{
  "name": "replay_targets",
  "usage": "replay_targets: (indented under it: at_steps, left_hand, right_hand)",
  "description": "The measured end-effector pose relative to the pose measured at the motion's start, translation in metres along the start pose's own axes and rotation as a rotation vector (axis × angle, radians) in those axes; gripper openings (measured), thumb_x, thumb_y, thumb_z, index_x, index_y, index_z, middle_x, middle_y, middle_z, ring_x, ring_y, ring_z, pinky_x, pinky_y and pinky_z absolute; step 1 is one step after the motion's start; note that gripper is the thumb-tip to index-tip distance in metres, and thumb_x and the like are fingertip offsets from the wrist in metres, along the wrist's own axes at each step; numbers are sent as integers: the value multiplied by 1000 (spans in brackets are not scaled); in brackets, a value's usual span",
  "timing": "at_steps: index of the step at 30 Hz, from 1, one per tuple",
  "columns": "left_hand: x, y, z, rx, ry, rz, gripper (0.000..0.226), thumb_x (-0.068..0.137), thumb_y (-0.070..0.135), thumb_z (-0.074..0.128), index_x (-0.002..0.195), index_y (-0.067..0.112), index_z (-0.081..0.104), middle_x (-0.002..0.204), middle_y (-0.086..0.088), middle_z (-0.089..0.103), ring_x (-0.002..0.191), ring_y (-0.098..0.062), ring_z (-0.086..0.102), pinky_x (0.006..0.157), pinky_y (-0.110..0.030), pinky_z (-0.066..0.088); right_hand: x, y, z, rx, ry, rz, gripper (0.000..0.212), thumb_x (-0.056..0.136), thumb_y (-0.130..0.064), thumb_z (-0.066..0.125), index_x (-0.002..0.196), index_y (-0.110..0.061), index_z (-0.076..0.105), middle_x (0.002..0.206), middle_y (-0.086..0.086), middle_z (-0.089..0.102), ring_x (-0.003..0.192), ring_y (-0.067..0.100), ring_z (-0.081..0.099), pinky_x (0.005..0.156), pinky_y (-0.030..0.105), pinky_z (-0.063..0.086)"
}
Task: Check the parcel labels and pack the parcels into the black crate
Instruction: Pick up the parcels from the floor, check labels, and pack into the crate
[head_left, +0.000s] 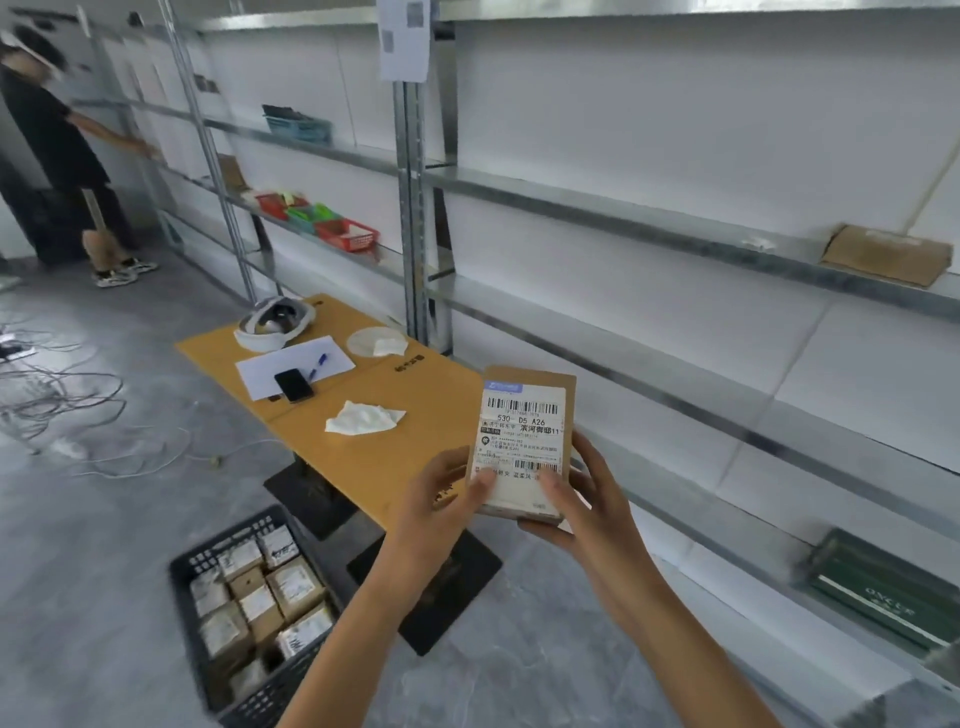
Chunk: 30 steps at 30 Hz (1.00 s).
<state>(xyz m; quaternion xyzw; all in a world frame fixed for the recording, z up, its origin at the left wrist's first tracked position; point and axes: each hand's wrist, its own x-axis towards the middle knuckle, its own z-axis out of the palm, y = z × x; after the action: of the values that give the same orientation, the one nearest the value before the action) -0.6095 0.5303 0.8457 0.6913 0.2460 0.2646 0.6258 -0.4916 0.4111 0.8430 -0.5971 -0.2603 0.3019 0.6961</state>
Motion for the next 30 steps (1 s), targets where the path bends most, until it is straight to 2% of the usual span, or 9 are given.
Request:
replay_targets:
  at_steps: [2,6,8,12,15,19,23,27,30]
  left_hand:
    - [-3,-7,-41,29,34,23,47,73,52,60,111,24,61,106,15,69,103,-4,62,86,-24,54]
    - [-8,-23,-135,77,74,32,41,74,49,64,105,23,64,103,15,70,100,-4,64,89,-32,53]
    - [-10,-28,-181,82,73,31,40,73,49,66,103,22,66,101,14,71,99,-5,65,88,-32,53]
    - [-13,-34,-261,102,64,41,53,64,59,66,101,22,67,99,15,72,95,-4,66,77,-20,54]
    - [-10,-39,-306,130,40,38,51,65,57,66,102,20,66,98,15,72,94,-2,66,75,-17,53]
    - [0,-48,-345,141,22,23,46,68,50,68,101,19,66,96,15,72,92,-2,66,75,-20,55]
    - [24,-60,-368,168,-26,-15,41,67,49,69,96,21,67,94,20,71,89,0,66,71,-15,52]
    - [65,-75,-386,207,-63,-80,29,72,42,73,93,23,69,96,16,71,92,-2,65,77,-22,55]
    - [103,-83,-396,209,-90,-121,24,75,34,74,94,20,70,94,17,71,92,-2,65,79,-20,54]
  right_hand:
    - [4,10,37,9,-31,21,75,63,-42,73,133,-41,45,119,0,65,102,16,68,75,37,59]
    - [8,34,124,21,-93,49,69,65,-43,73,128,-45,46,117,-2,66,101,16,68,75,36,59]
    - [9,44,168,34,-96,53,65,67,-41,72,126,-47,45,116,-3,67,101,15,68,75,35,59]
    - [14,62,247,34,-117,59,63,78,-35,67,135,-43,40,114,-6,67,105,14,66,80,37,58]
    - [18,74,288,70,-111,73,63,79,-31,67,135,-42,40,114,-6,67,107,14,65,79,35,58]
    - [27,88,324,85,-86,105,61,80,-30,66,136,-38,40,112,-6,69,108,14,65,81,38,58]
    - [51,104,339,74,-31,127,63,73,-31,71,130,-34,44,102,-6,72,100,15,69,72,33,59]
    - [88,127,349,100,6,151,59,70,-28,71,123,-35,45,99,-8,72,97,13,69,69,32,59]
    - [122,142,358,134,34,167,56,69,-30,72,118,-36,46,98,-8,72,98,13,69,70,34,59]
